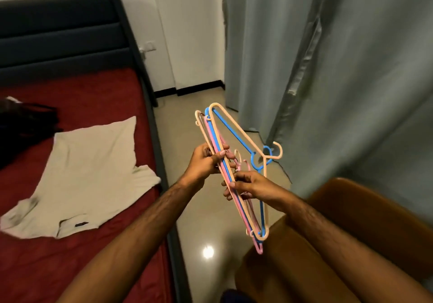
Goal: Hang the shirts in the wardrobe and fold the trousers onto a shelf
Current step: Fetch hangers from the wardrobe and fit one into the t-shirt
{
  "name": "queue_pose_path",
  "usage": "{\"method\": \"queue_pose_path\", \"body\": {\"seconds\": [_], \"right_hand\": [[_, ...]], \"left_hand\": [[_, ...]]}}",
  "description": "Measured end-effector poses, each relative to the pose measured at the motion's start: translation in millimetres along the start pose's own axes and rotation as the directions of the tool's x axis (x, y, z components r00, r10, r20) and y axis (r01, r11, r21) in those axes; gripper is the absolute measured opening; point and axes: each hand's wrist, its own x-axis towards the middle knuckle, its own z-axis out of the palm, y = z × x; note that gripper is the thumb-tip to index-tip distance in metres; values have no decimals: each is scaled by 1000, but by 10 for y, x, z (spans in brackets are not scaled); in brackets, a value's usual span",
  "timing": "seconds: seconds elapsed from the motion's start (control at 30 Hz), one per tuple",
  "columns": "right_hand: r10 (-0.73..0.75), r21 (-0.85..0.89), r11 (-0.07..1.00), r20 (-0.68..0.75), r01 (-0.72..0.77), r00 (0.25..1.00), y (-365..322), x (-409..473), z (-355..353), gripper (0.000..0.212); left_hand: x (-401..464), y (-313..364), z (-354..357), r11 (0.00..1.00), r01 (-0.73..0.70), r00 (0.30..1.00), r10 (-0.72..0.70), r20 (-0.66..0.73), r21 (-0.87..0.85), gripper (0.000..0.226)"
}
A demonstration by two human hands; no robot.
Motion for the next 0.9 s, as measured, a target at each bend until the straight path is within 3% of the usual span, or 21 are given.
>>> {"method": "queue_pose_path", "body": {"seconds": [0.4,0.67,0.9], "right_hand": [[33,-106,994,233,-9,972,-590,2421,116,22],[27,-145,989,329,22,944,-1287,4323,14,14],[-56,-359,910,390,208,919,-1801,5771,31,11]], "left_hand": [[1288,-74,-1746,974,-3,894,-98,-437,-225,6],[2738,133,-2894,965,-6,827,-143,-543,-262,17],[3356,96,-3940,945,24,727,-240,-643,-326,35]]}}
